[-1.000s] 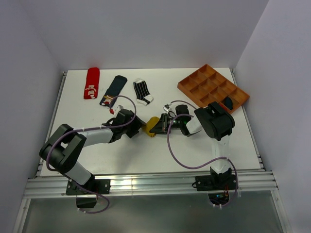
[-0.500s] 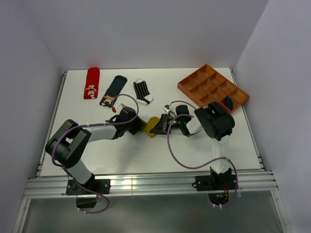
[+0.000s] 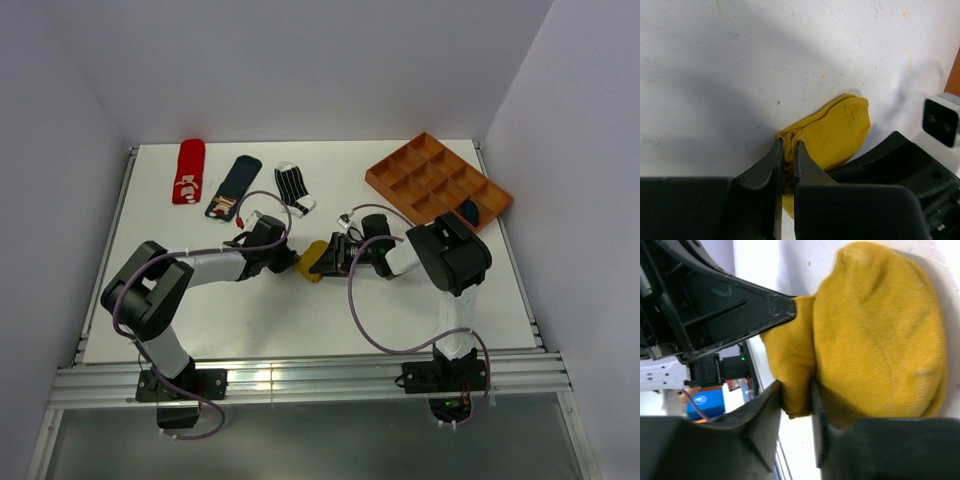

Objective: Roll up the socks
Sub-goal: Roll the sock at the center of the board.

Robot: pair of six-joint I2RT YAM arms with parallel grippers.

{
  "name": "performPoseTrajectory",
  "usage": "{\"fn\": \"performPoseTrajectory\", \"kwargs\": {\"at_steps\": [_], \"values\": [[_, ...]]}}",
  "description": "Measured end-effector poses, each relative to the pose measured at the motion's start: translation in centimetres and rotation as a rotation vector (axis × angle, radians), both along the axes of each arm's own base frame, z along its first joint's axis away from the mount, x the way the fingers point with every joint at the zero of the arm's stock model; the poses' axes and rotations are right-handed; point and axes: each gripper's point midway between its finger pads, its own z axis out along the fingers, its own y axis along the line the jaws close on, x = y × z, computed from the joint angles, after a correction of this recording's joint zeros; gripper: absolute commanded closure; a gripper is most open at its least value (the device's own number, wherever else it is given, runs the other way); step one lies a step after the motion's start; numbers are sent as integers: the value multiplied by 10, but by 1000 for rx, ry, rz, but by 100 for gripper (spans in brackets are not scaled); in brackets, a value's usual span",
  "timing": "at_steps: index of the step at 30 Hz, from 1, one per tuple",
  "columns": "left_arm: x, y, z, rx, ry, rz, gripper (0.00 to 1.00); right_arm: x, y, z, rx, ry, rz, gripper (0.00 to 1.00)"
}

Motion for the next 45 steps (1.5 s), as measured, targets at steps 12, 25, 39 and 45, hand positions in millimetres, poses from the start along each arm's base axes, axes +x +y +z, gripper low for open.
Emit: {"fn": "performPoseTrajectory", "kwargs": {"at_steps": [12, 25, 39, 45], "values": [[-2, -3, 1, 86, 9, -48, 100, 4, -20, 41, -274, -359, -77, 44], [-3, -3, 1, 112, 12, -72, 100, -19, 3, 32, -578, -739, 25, 41], [-2, -3, 1, 127, 8, -85, 100, -6, 7, 2, -766, -814, 70, 49], [-1, -2, 1, 141, -2, -90, 84, -1, 8, -1, -798, -810, 62, 96]]}}
